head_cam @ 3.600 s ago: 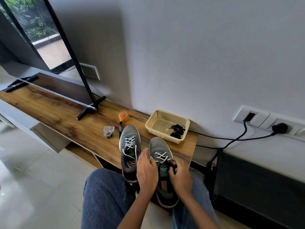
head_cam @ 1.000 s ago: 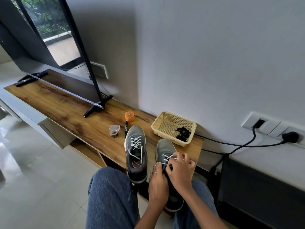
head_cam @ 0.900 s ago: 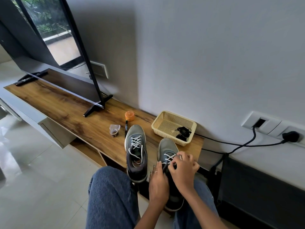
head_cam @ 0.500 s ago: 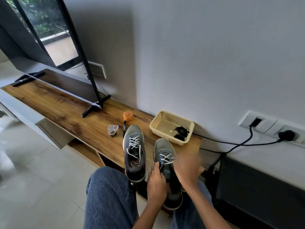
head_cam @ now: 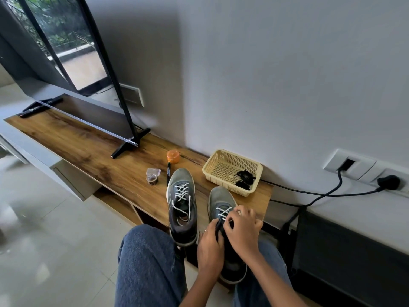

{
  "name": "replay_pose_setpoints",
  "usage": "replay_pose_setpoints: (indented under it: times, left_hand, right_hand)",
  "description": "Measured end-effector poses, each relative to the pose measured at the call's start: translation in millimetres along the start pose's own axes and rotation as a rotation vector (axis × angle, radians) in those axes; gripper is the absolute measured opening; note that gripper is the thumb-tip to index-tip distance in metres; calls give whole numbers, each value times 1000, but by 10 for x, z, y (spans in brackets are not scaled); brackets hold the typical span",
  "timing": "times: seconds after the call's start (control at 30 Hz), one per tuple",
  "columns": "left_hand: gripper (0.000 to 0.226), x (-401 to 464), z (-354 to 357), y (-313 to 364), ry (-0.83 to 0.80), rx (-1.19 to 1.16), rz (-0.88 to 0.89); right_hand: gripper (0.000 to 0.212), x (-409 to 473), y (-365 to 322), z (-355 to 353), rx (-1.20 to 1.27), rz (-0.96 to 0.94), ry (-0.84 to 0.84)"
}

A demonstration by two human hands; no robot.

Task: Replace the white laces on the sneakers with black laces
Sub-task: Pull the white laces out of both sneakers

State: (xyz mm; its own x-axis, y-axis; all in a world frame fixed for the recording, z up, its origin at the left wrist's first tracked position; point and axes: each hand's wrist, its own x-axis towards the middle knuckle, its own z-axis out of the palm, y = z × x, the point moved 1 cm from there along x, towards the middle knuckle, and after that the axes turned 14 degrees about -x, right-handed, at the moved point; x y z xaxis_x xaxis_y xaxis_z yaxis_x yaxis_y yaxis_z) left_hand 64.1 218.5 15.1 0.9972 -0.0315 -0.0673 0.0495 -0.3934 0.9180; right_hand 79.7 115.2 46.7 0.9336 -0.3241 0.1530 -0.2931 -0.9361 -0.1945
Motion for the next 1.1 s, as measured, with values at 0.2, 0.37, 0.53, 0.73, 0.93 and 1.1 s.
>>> replay_pose_setpoints:
  times: [0.2,0.37,0.53,0.73,0.93,1.1]
  left_hand:
    - [42,-9,12,87,46,50,96]
    - [42,119,52,147,74,214,289]
    - [33,294,57,276,61,423,391]
    - [33,413,108,238,-10,523,312]
    - [7,426,127,199,-37,353,269]
    - [9,340,39,283,189,-125,-58]
  right_hand:
    - [8,48,264,-124,240,357,65]
    - [22,32,419,-110,185,397,-54]
    - [8,-33,320,-86,316,221,-62]
    - [22,-117,228,35,246,87,-221]
    - [15,-136,227,54,185,151,-161]
    - [19,-137,203,32,195,250,-171]
